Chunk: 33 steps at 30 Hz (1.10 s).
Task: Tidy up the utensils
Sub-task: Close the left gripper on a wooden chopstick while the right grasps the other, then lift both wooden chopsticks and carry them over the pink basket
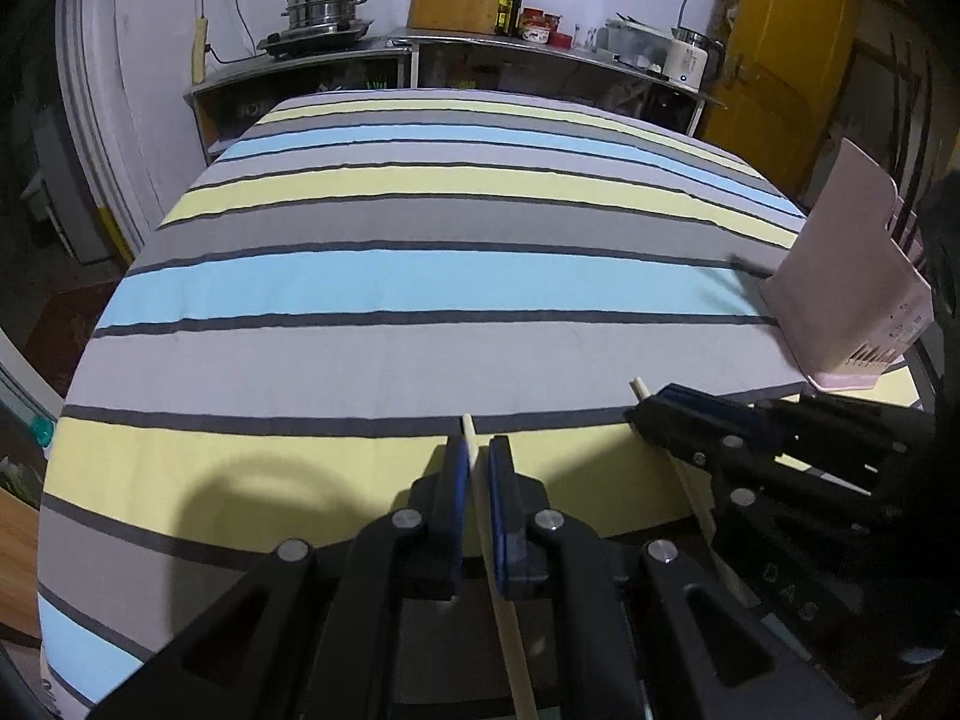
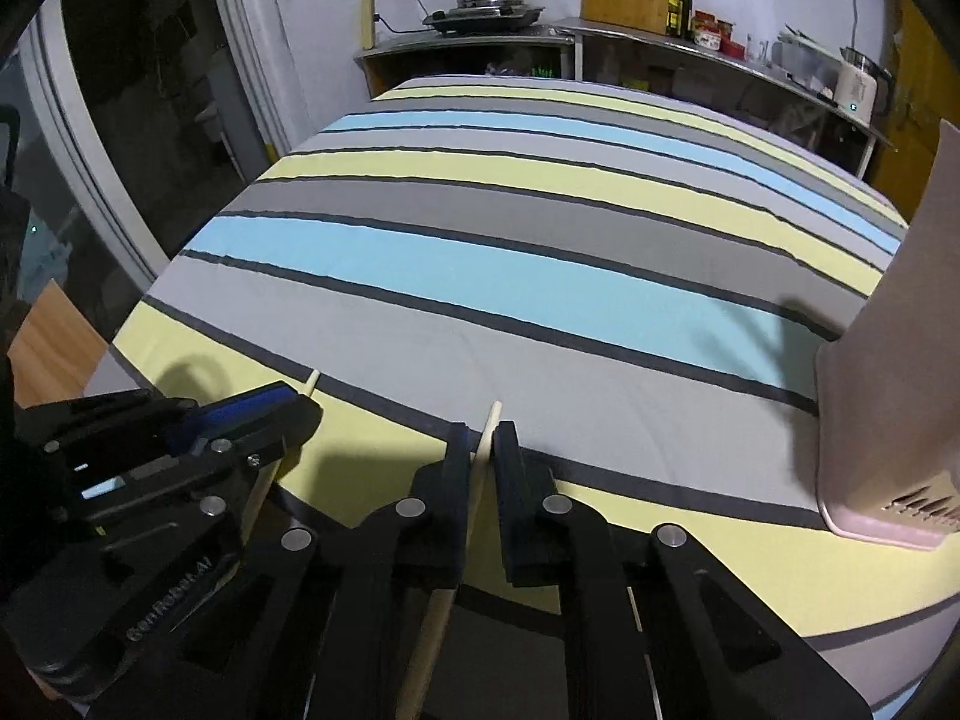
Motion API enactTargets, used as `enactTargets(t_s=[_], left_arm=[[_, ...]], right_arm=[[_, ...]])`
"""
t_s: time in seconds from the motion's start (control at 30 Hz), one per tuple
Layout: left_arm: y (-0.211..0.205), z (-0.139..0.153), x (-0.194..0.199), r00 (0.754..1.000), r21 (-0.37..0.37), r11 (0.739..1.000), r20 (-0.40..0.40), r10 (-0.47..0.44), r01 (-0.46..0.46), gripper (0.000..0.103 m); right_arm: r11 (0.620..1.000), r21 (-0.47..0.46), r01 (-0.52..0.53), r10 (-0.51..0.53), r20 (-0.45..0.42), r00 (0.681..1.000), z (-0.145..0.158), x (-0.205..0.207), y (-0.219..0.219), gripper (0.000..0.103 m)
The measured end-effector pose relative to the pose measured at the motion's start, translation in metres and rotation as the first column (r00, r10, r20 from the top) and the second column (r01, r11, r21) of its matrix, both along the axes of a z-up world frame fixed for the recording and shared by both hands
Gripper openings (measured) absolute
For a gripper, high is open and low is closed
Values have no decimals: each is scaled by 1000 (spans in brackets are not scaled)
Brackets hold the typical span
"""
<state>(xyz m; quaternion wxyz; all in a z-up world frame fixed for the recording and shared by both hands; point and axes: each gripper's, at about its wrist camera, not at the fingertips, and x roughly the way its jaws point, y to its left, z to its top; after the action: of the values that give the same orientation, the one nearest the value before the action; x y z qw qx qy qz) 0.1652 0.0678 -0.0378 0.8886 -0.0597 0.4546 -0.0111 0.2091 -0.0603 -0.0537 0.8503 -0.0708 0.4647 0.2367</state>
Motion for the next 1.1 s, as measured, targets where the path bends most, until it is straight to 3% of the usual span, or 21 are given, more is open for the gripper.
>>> enactTargets(t_s=[0.27,0.8,1.1], left_arm=[[5,24,-10,999,-67,998,41,3,-1,5],[-20,132,-43,963,-81,990,253,-92,116,5],[-40,147,-60,947,-71,984,291,-138,165,5]], right_arm=[[996,88,9,-13,39,999,30,-9,-22,5],[976,211,46,-94,223,970,132,-52,-78,6],[969,232,83,-142,250,958,145,-79,-108,6]])
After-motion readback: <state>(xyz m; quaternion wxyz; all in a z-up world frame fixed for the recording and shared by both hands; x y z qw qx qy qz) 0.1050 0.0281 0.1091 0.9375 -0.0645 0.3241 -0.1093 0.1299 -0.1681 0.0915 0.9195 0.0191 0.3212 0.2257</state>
